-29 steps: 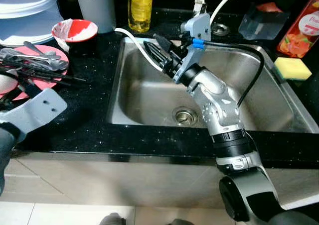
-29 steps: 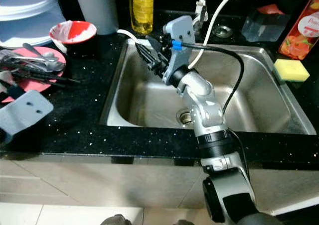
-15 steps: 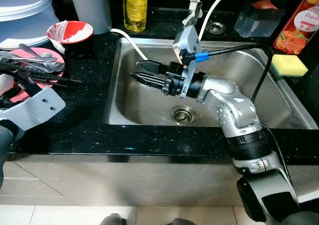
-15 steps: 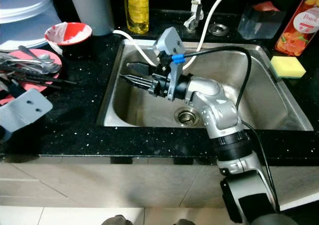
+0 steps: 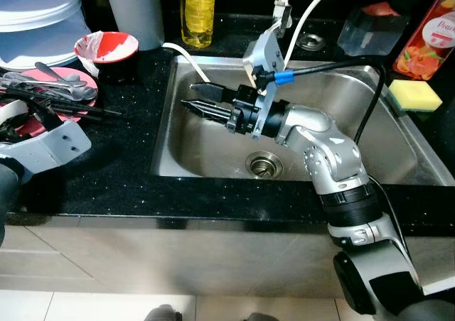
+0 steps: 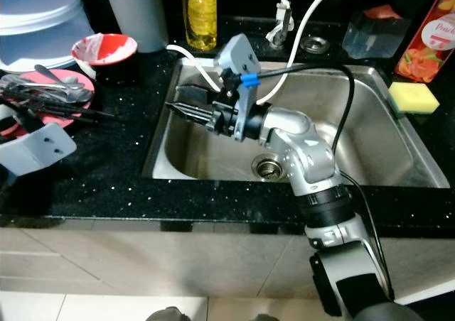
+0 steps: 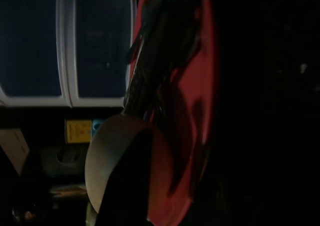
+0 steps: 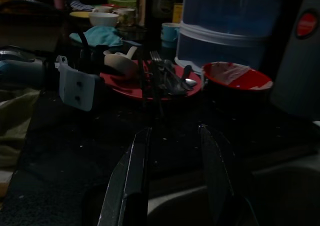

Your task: Kitchen organization

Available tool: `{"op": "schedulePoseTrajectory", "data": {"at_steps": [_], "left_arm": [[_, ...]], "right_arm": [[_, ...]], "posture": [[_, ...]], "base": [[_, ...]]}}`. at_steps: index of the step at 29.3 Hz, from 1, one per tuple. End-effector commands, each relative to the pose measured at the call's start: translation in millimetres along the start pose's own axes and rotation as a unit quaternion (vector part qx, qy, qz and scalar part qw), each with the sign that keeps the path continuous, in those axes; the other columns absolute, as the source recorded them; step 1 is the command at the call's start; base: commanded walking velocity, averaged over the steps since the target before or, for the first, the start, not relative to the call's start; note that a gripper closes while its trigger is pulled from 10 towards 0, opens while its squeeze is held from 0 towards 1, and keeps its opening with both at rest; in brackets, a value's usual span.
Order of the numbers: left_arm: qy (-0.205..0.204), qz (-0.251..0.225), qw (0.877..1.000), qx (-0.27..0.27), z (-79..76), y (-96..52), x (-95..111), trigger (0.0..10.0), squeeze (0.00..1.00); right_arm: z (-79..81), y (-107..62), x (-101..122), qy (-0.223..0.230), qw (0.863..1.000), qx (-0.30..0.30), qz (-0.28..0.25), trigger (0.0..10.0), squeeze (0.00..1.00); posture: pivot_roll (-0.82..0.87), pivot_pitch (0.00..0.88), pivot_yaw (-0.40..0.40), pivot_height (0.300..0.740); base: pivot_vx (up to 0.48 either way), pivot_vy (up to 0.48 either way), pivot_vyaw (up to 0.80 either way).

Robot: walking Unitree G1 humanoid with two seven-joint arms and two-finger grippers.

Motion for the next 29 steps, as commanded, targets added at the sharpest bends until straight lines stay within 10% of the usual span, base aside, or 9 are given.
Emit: {"op": "schedulePoseTrajectory", "data": {"at_steps": [1,14,15,16,17,29], "left_arm": [[0.031,0.023,0.995,-0.087,-37.0,2.8,-14,0.0,0.0],[0.03,-0.02,0.995,-0.092,-45.5,7.2,5,0.0,0.0],[0.029,-0.022,0.995,-0.092,-46.0,7.1,7,2.7,0.0],[0.028,-0.024,0.995,-0.091,-46.2,6.9,8,2.7,0.0],[0.024,-0.029,0.995,-0.092,-47.2,6.2,11,10.0,0.0],[0.026,-0.103,0.986,-0.129,-52.6,-17.3,49,10.0,0.0]], "right_arm": [[-1.1,-1.1,6,-0.005,1.0,-0.005,-0.007,10.0,0.0],[-4.3,-4.6,10,-0.007,1.0,-0.021,-0.016,10.0,0.0],[-4.4,-4.3,10,-0.007,1.0,-0.021,-0.016,10.0,0.0],[-4.4,-4.2,11,-0.007,1.0,-0.021,-0.017,10.0,0.0],[-4.5,-3.8,11,-0.008,1.0,-0.02,-0.017,10.0,0.0],[-2.5,-0.8,11,-0.008,1.0,-0.009,-0.016,10.0,0.0]], "posture": [[0.1,0.09,-0.043,0.74],[0.09,0.092,-0.042,0.74],[0.09,0.092,-0.044,0.74],[0.09,0.092,-0.044,0.74],[0.1,0.092,-0.045,0.74],[0.1,0.09,-0.048,0.74]], "base": [[0.0,0.0,0.0],[0.0,0.0,0.0],[0.0,0.0,0.0],[0.0,0.0,0.0],[0.0,0.0,0.0],[0.0,0.0,0.0]]}}
Point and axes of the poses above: a point about 5 cm out from each wrist's last joint towards the gripper, its own y axis pointing out of the wrist towards the gripper, its own x axis along the axis of the wrist's last joint, z = x × y, the point moved 2 cm from there along y, pointing out of the wrist towards the gripper, and after that the axes turned 8 degrees about y, right-handed, at the moved point
